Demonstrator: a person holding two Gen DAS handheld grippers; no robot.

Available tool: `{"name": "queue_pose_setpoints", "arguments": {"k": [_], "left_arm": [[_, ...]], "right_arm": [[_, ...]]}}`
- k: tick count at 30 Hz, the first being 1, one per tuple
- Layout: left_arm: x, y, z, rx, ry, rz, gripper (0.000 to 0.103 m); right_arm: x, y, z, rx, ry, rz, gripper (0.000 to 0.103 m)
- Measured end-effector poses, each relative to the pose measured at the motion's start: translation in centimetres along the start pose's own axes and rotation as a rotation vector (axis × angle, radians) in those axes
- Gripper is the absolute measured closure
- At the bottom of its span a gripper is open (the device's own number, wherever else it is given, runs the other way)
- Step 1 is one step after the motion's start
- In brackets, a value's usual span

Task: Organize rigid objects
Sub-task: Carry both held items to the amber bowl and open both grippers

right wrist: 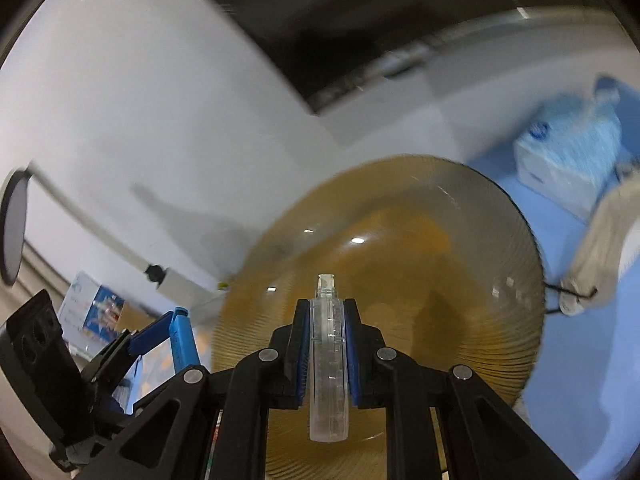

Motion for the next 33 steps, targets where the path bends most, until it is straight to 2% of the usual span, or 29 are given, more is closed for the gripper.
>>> {"name": "queue_pose_setpoints", "arguments": {"k": [5, 6, 7, 8, 9, 10, 12, 14, 18, 23, 29, 33], "left_arm": [[0.2, -1.2, -0.3, -0.02, 0.031, -0.036, 0.019], [0.1, -1.4, -0.5, -0.045, 0.038, -0.053, 0.014], [-0.1, -1.7, -0.7, -0.104, 0.045, -0.093, 0.005], [-0.2, -1.9, -0.8, -0.143, 0.051, -0.118, 0.0], [-0.2, -1.8, -0.9, -0.164, 0.057, -0.13, 0.0], [-0.2, -1.3, -1.2, -0.132, 0.05, -0.11, 0.001], [-0.2, -0.3, -1.9, -0.057, 0.022, -0.06, 0.001], [-0.2, 1.0, -2.7, -0.026, 0.014, -0.035, 0.001], [-0.2, 3.8, -6.0, 0.025, 0.054, -0.018, 0.001], [-1.5, 7.8, -12.2, 0.158, 0.115, 0.006, 0.001], [-6.1, 10.5, -18.7, 0.303, 0.19, -0.036, 0.001], [-10.2, 10.2, -20.6, 0.343, 0.229, -0.089, 0.001]], "right_arm": [[0.3, 0.0, 0.9, 0.003, -0.015, -0.004, 0.088], [0.5, 0.0, 0.8, 0.012, -0.019, 0.001, 0.08], [0.5, -0.1, 0.6, 0.03, -0.025, 0.007, 0.069], [0.7, -0.2, 0.3, 0.041, -0.029, 0.015, 0.031], [0.9, -0.1, 0.0, 0.059, -0.024, 0.026, 0.009], [1.0, 0.0, -0.6, 0.094, -0.015, 0.036, 0.001], [1.3, -0.1, -2.0, 0.121, -0.006, 0.038, 0.0], [1.5, -0.2, -3.8, 0.122, 0.02, 0.016, 0.0], [1.4, 0.2, -7.5, 0.118, 0.106, 0.007, 0.0], [-0.1, 0.1, -12.2, 0.114, 0.2, -0.019, 0.0], [-3.7, -1.8, -16.5, 0.13, 0.279, -0.078, 0.0], [-7.2, -3.8, -18.2, 0.128, 0.36, -0.142, 0.0]]}}
Point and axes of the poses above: each gripper's, at about its wrist camera, not at the fingertips, and y roughly against the way its jaws point, z to its right, x to its top, the point moved 3 cm from there along -y, roughly the way its jaws point, and after that the axes turned 14 degrees about x, right-handed, at the moved point
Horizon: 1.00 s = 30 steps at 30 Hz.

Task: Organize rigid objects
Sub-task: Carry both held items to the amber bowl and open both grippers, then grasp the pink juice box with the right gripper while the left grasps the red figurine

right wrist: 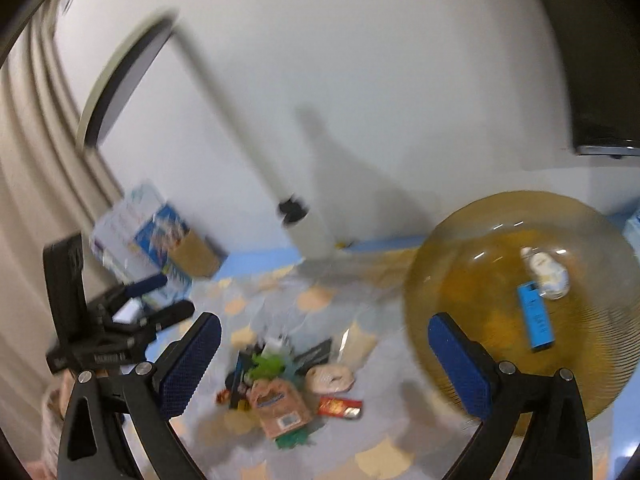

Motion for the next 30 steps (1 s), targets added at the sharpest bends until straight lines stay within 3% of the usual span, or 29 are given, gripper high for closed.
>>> {"name": "queue_pose_setpoints", "arguments": {"k": [5, 10, 16, 20, 22, 24, 26, 27, 30], "left_arm": [[-5.0, -2.7, -0.1, 0.012, 0.011, -0.092, 0.001], [-9.0, -4.3, -0.8, 0.028, 0.028, -0.154, 0.001], [-11.4, -5.4, -1.8, 0.044, 0.027, -0.198, 0.0], [-11.7, -6.0, -1.2, -0.001, 0.021, -0.212, 0.0], [-11.8, -6.3, -0.6, 0.012, 0.001, -0.204, 0.0], [-11.7, -6.3, -0.5, 0.014, 0.008, -0.201, 0.0], [-11.4, -6.3, -0.6, 0.023, 0.025, -0.207, 0.0], [-11.3, -6.3, -0.6, 0.031, 0.034, -0.209, 0.0], [-11.0, -6.1, -0.8, 0.059, 0.064, -0.217, 0.0]], "right_arm": [[-4.4, -4.4, -2.0, 0.014, 0.06, -0.12, 0.0], [-7.9, -7.8, -2.7, -0.033, 0.11, -0.215, 0.0], [-9.7, -9.9, -2.1, -0.026, 0.099, -0.255, 0.004], [-10.0, -11.3, -1.7, -0.017, 0.085, -0.278, 0.011], [-10.3, -11.7, -1.6, -0.006, 0.095, -0.285, 0.016], [-10.1, -11.7, -1.7, -0.018, 0.117, -0.275, 0.039], [-9.9, -11.4, -1.8, -0.004, 0.12, -0.257, 0.054], [-9.8, -11.4, -1.7, 0.001, 0.121, -0.257, 0.059], [-10.1, -11.9, -1.6, 0.011, 0.137, -0.282, 0.06]]}}
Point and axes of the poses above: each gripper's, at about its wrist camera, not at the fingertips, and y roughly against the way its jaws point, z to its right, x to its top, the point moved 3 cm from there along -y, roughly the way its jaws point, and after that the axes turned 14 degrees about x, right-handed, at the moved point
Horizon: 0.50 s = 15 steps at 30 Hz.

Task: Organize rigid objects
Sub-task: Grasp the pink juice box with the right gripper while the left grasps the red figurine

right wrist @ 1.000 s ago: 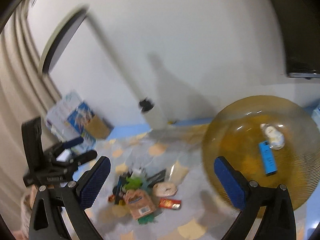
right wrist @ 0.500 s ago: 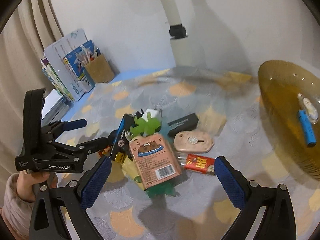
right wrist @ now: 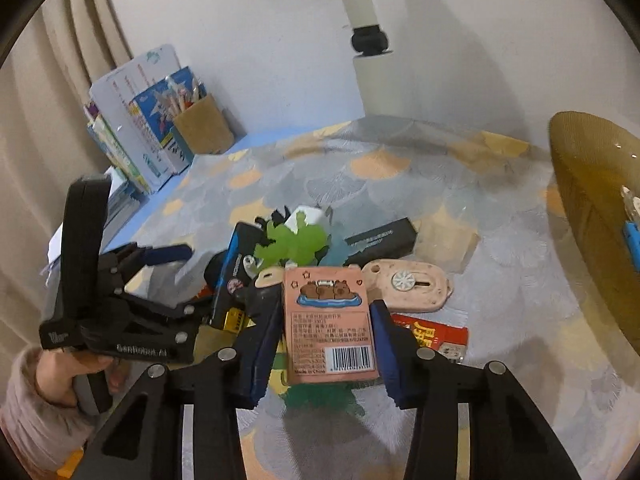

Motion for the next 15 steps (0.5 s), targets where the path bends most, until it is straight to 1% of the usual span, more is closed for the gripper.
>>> {"name": "queue_pose_setpoints", "arguments": {"k": [2, 3, 4, 5, 7, 8, 9, 11, 15], "left_arm": [[0.3, -0.3, -0.2, 0.015, 0.026, -0.006, 0.0], [0.4, -0.2, -0.2, 0.019, 0.034, -0.006, 0.005], [0.5, 0.3, -0.1, 0.004, 0.028, 0.015, 0.017], [0.5, 0.8, 0.0, -0.009, 0.02, 0.048, 0.073], [0.5, 1.4, 0.4, 0.037, -0.005, 0.07, 0.074], [0.6, 1.5, 0.4, 0.037, -0.012, 0.073, 0.074], [0.6, 1.6, 0.4, 0.036, -0.012, 0.075, 0.074], [0.6, 1.9, -0.4, 0.032, 0.015, 0.085, 0.074], [0.3, 1.9, -2.3, 0.034, 0.1, 0.078, 0.074]], "right_arm": [[-0.2, 0.1, 0.1, 0.015, 0.003, 0.012, 0.061], [-0.4, 0.3, 0.4, 0.027, -0.011, 0.033, 0.061], [-0.7, 0.6, 0.8, 0.047, -0.036, 0.058, 0.061], [-0.8, 1.0, 1.3, 0.069, -0.069, 0.076, 0.061], [-0.8, 1.9, 1.8, 0.106, -0.105, 0.123, 0.061], [-0.9, 2.5, 2.2, 0.137, -0.122, 0.156, 0.061], [-1.0, 2.8, 2.4, 0.151, -0.131, 0.173, 0.061], [-1.1, 3.3, 2.8, 0.154, -0.151, 0.193, 0.061], [-1.0, 3.4, 2.7, 0.175, -0.155, 0.192, 0.061]]}}
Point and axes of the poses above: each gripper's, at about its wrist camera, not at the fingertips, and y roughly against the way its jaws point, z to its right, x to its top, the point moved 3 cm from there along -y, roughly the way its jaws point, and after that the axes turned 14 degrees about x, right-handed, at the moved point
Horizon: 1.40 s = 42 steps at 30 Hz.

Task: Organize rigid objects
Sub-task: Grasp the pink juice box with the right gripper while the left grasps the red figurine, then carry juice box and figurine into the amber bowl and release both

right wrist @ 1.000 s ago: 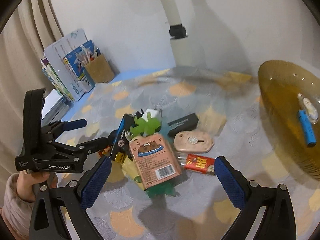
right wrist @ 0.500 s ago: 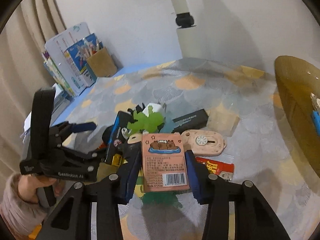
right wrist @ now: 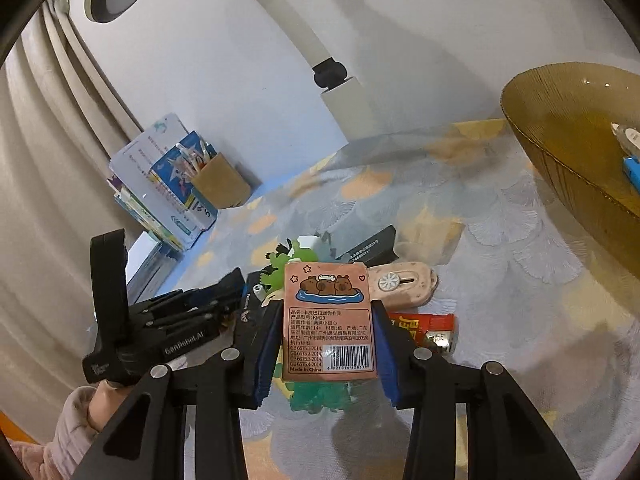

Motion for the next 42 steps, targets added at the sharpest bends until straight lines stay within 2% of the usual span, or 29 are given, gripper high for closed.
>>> {"name": "queue_pose_setpoints", "arguments": {"k": [4, 10, 16, 20, 25, 29, 31, 34, 42], "left_arm": [[-0.3, -0.3, -0.1, 0.023, 0.029, -0.009, 0.074], [-0.2, 0.1, -0.3, 0.051, 0.056, 0.026, 0.074], [-0.1, 1.0, 0.2, 0.073, 0.037, 0.075, 0.074], [0.0, 1.4, 0.5, 0.083, 0.021, 0.103, 0.074], [0.0, 2.4, 0.2, 0.09, 0.045, 0.154, 0.074], [0.5, 2.4, -0.3, 0.043, 0.125, 0.112, 0.074], [1.5, 3.0, 0.1, 0.023, 0.15, 0.121, 0.074], [3.3, 4.1, 2.1, 0.007, 0.111, 0.155, 0.074], [7.9, 7.3, 9.8, -0.127, -0.001, 0.252, 0.074]], "right_arm": [[0.0, 0.1, -0.3, 0.006, 0.012, 0.001, 0.061], [0.0, 1.0, -0.1, 0.031, -0.001, 0.041, 0.061], [-0.1, 1.5, 0.4, 0.111, -0.047, 0.058, 0.061], [-0.4, 1.8, -0.2, 0.136, -0.027, 0.062, 0.061], [-0.5, 2.2, -0.7, 0.103, 0.003, 0.085, 0.061], [-0.9, 2.2, -1.5, 0.026, 0.04, 0.055, 0.061], [-0.6, 2.4, -2.2, 0.02, 0.065, 0.032, 0.061], [0.7, 3.5, -3.1, 0.014, 0.1, 0.043, 0.061], [6.0, 7.5, -2.1, -0.072, 0.113, 0.11, 0.061]]}}
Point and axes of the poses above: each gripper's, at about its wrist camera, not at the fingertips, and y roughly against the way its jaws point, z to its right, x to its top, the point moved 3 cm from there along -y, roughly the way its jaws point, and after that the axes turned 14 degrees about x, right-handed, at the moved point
